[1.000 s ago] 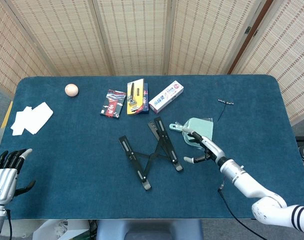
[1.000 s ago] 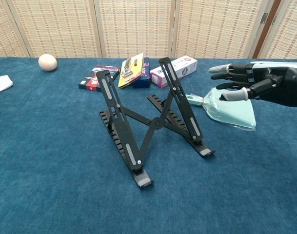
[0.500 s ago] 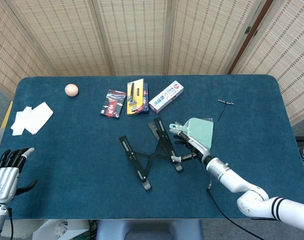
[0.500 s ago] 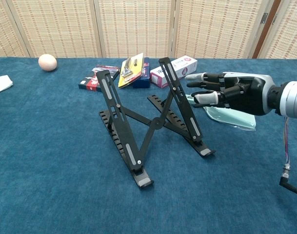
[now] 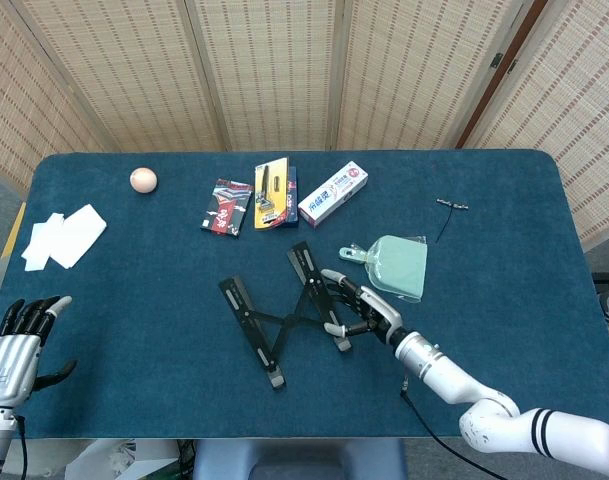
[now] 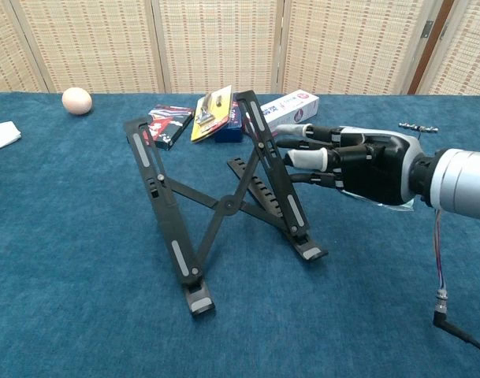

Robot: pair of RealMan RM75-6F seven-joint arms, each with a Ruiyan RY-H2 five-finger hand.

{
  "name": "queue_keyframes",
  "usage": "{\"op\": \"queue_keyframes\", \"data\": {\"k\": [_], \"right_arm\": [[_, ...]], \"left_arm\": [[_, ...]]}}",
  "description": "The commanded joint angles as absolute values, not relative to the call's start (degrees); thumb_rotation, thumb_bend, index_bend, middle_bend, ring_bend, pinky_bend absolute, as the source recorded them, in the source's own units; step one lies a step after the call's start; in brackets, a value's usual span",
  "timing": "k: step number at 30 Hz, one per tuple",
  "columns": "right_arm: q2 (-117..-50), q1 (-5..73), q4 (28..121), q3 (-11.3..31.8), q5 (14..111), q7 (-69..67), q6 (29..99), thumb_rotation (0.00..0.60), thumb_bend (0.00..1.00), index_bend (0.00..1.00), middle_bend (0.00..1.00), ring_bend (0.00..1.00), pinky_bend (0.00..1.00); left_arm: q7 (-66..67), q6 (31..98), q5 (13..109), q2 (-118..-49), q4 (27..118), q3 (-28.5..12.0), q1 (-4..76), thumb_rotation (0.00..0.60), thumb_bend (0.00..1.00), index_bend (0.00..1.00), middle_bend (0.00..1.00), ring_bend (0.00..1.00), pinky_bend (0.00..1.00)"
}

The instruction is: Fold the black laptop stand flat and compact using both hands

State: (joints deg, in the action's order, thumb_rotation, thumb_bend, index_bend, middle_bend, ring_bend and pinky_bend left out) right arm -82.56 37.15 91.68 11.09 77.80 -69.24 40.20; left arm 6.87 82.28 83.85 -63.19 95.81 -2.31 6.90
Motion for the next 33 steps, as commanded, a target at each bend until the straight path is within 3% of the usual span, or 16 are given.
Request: {"op": "queue_keyframes", "data": {"k": [1,10,15,21,33], "right_arm": [[-81.3,35.4,96.9,10.3,76.4,-65.8,42.2,0.6,0.12,0.0,0.0,0.0,0.07],[-75.5,31.9,106.4,7.7,72.9,-56.7,44.6,0.6,0.12,0.0,0.0,0.0,0.05],[-72.9,30.7,107.2,6.9,72.8,-53.6,45.2,0.6,0.12,0.0,0.0,0.0,0.05],[-73.1,30.9,102.7,8.3,73.2,-53.3,45.3,0.6,0.12,0.0,0.0,0.0,0.05],[-80.0,38.3,86.8,14.1,73.0,-59.9,36.0,0.6,0.12,0.0,0.0,0.0,0.05]], "left_arm": [[6.8,82.2,83.9,-63.2,95.7,-2.3,6.9,0.6,0.17,0.12,0.14,0.11,0.05],[6.8,81.3,84.3,-63.6,95.3,-2.2,7.6,0.6,0.17,0.12,0.14,0.11,0.04],[7.1,80.9,84.4,-63.9,95.3,-2.1,7.9,0.6,0.17,0.12,0.14,0.11,0.03],[7.8,80.4,84.4,-64.2,95.5,-2.1,8.3,0.6,0.17,0.12,0.14,0.11,0.03],[8.8,81.4,83.4,-63.9,96.5,-1.9,7.4,0.6,0.17,0.12,0.14,0.11,0.03]]}}
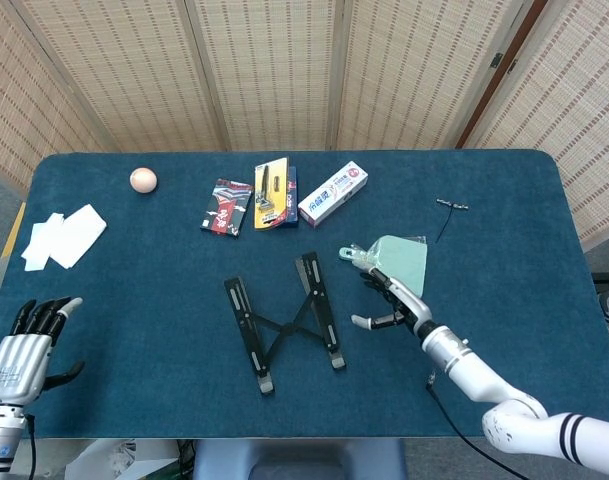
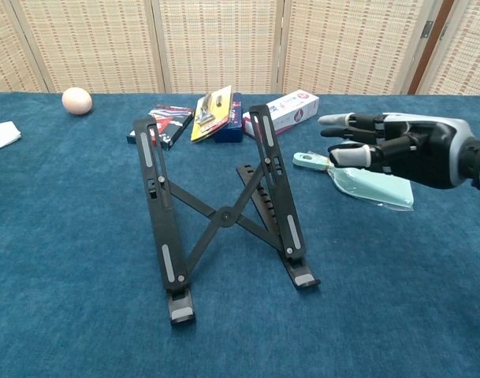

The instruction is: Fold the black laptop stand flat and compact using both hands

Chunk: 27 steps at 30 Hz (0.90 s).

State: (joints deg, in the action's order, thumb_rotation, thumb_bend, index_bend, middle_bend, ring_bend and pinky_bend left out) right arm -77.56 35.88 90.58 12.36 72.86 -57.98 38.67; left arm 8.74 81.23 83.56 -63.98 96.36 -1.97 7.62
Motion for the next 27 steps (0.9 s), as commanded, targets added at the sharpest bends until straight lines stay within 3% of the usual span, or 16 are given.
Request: {"op": "queue_keyframes", "data": {"k": [1,6,14,18,20,23,27], "right_arm": [[-80.9,39.1,85.4,14.6,73.3,-60.7,35.2,0.6,0.13,0.0,0.0,0.0,0.05],[-83.8,41.7,81.5,15.9,75.3,-64.6,32.6,0.6,0.13,0.0,0.01,0.0,0.05],[-86.3,44.9,78.0,16.6,79.6,-68.0,32.4,0.6,0.14,0.0,0.13,0.01,0.07],[-87.3,46.2,77.0,16.8,79.7,-68.9,32.2,0.6,0.19,0.04,0.23,0.08,0.14],[-87.4,46.3,77.3,16.7,80.0,-69.5,32.6,0.6,0.26,0.1,0.29,0.15,0.22],[-87.1,45.9,78.5,16.3,80.7,-71.2,33.8,0.6,0.29,0.18,0.35,0.22,0.34],[-85.7,45.0,80.7,15.1,83.0,-74.3,36.0,0.6,0.29,0.21,0.38,0.26,0.37]], "left_arm": [[8.9,81.6,83.2,-63.8,96.5,-1.9,7.3,0.6,0.17,0.12,0.14,0.11,0.03],[8.9,82.1,83.1,-63.5,96.9,-1.8,6.8,0.6,0.17,0.12,0.14,0.11,0.03],[9.0,82.2,82.8,-63.4,96.8,-1.7,6.5,0.6,0.17,0.12,0.14,0.11,0.03],[9.0,82.1,82.8,-63.6,96.7,-1.8,6.6,0.6,0.17,0.12,0.14,0.11,0.03],[9.0,82.2,82.9,-63.6,96.8,-1.7,6.5,0.6,0.17,0.12,0.14,0.11,0.03],[8.9,82.3,82.9,-63.5,96.8,-1.6,6.4,0.6,0.17,0.12,0.14,0.11,0.03],[8.9,82.2,82.9,-63.5,96.7,-1.6,6.3,0.6,0.17,0.12,0.14,0.11,0.03]]}}
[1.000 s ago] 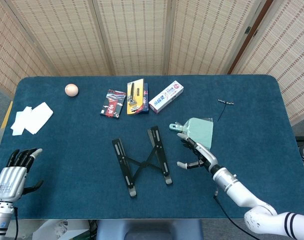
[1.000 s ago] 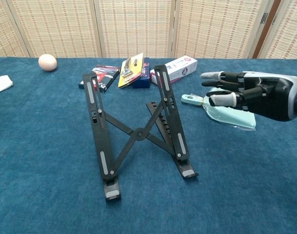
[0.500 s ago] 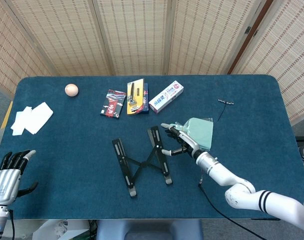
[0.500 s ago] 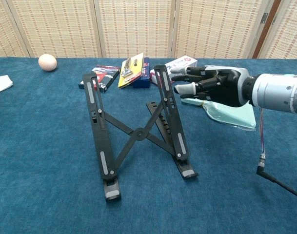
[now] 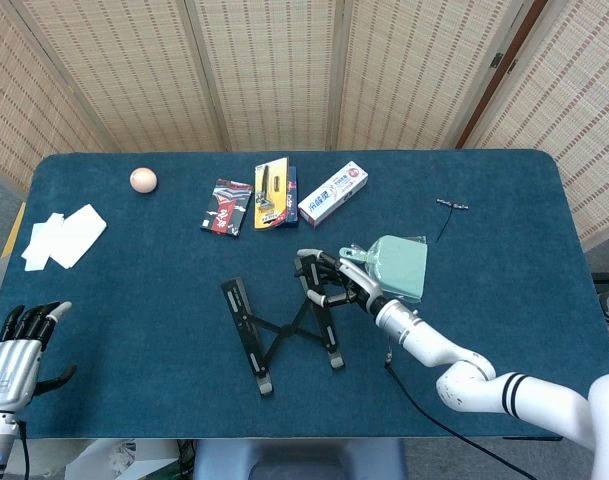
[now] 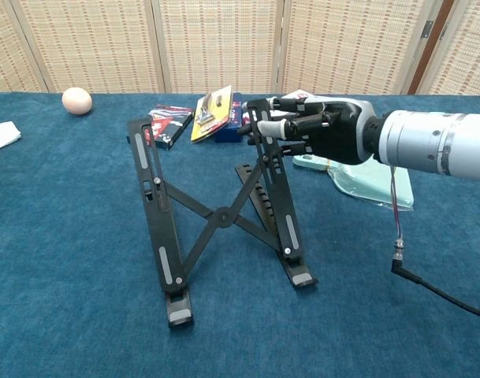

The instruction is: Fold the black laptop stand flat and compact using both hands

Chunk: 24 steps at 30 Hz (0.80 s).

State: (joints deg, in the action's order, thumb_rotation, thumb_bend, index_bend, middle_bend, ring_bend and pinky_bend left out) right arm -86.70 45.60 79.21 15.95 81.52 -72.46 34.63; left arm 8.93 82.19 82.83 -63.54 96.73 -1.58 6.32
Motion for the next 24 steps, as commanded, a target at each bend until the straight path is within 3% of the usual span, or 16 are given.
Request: {"op": "queue_keyframes", "data": {"k": [1,14,24], "right_arm": [[-85.0,44.7,81.7,14.6,84.2,-75.1,36.9,0.6,0.29,0.21,0.38,0.27,0.37],[-73.0,41.5,95.6,4.3,99.2,-76.1,49.9,0.6,0.29,0.21,0.37,0.29,0.39],[-68.9,38.5,101.2,-1.4,100.9,-69.6,56.2,0.6,0.29,0.21,0.35,0.28,0.37]], "left_arm": [[8.9,82.3,83.0,-63.5,96.8,-1.6,6.3,0.6,0.17,0.12,0.14,0.11,0.03],[9.3,82.0,83.5,-63.7,96.9,-1.6,6.6,0.6,0.17,0.12,0.14,0.11,0.03],[9.3,81.0,83.8,-64.1,96.7,-1.7,7.4,0.6,0.17,0.12,0.14,0.11,0.03]]}}
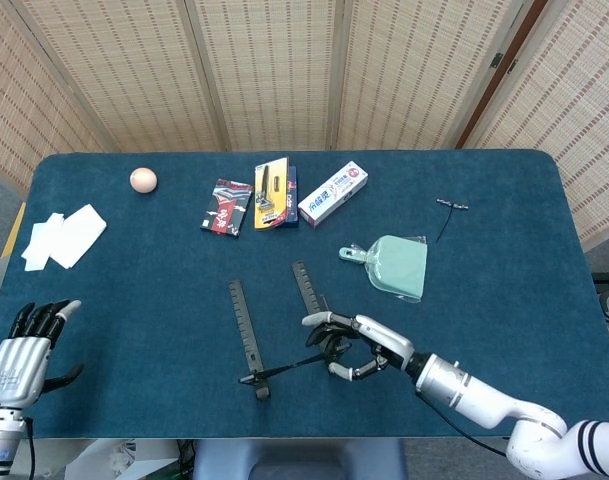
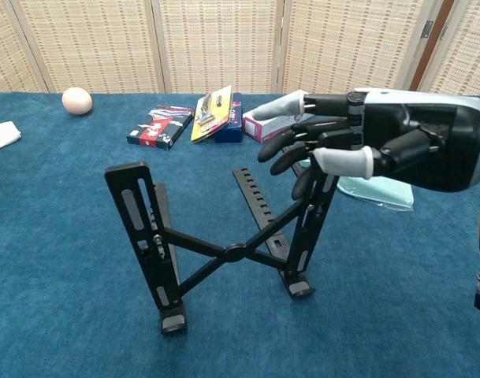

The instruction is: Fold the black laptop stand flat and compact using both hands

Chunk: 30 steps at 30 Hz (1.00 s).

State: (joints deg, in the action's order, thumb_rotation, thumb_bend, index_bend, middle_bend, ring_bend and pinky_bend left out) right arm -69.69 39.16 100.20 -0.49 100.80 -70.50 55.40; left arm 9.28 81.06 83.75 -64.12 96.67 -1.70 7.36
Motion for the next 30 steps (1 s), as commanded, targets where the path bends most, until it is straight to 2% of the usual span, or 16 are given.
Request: {"op": "queue_keyframes", "data": {"k": [1,6,14,22,30], "right_arm": [[-68.4,38.3,101.7,-2.0,100.9,-69.3,56.6,0.6,0.29,0.21,0.34,0.27,0.37],[-67.6,37.6,102.4,-3.3,100.5,-67.7,58.2,0.6,0.29,0.21,0.34,0.26,0.36],[-69.7,39.6,100.1,-2.0,97.8,-65.7,56.8,0.6,0.28,0.21,0.32,0.25,0.3],[-72.9,42.2,96.6,-1.6,97.0,-65.7,54.2,0.6,0.11,0.21,0.3,0.23,0.23],[-74.3,42.6,95.7,-2.6,96.7,-67.4,54.8,0.6,0.08,0.19,0.29,0.22,0.22]], "left_arm": [[9.3,81.0,83.8,-64.1,96.7,-1.7,7.5,0.6,0.17,0.12,0.14,0.11,0.03],[9.3,80.8,83.8,-64.2,96.5,-1.6,7.6,0.6,0.17,0.12,0.14,0.11,0.03],[9.2,81.0,84.3,-64.1,96.7,-1.6,7.7,0.6,0.17,0.12,0.14,0.11,0.03],[9.1,81.8,84.0,-63.6,97.0,-1.5,7.0,0.6,0.17,0.12,0.14,0.11,0.03],[9.3,82.0,83.9,-63.6,97.1,-1.3,6.7,0.6,0.17,0.12,0.14,0.11,0.03]]}}
